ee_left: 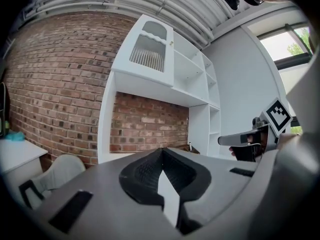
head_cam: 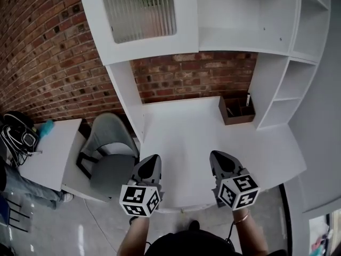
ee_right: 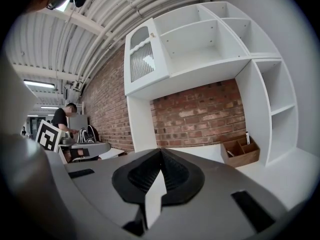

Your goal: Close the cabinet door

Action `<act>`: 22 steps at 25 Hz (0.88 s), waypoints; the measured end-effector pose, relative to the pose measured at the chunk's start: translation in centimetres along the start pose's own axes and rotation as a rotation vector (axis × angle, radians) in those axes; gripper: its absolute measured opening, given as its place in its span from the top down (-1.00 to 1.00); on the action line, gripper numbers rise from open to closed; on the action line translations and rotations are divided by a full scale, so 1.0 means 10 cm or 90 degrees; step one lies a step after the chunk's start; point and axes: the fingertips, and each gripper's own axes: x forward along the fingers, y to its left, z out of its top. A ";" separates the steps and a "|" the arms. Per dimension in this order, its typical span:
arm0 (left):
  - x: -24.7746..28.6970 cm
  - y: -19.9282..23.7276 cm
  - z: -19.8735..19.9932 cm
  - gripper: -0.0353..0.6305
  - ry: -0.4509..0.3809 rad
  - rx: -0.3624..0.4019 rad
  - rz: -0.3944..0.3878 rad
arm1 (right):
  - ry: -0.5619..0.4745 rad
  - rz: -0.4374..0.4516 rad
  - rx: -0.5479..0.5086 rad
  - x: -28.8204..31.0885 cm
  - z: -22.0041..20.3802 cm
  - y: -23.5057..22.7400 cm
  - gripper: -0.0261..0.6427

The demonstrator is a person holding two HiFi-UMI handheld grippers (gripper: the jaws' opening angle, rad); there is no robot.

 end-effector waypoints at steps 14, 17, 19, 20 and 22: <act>-0.13 -0.02 -0.17 0.87 0.014 -0.008 0.005 | 0.002 0.017 -0.012 -0.15 -0.20 0.17 0.92; -0.15 -0.04 -0.18 0.87 0.017 -0.006 0.004 | 0.004 0.019 -0.018 -0.19 -0.21 0.20 0.92; -0.16 -0.07 -0.20 0.87 0.020 0.000 0.005 | 0.004 0.020 -0.019 -0.20 -0.22 0.20 0.92; -0.17 -0.08 -0.20 0.87 0.021 0.003 0.005 | 0.004 0.020 -0.018 -0.21 -0.22 0.20 0.92; -0.17 -0.11 -0.22 0.87 0.025 0.009 0.005 | 0.002 0.020 -0.018 -0.24 -0.22 0.18 0.92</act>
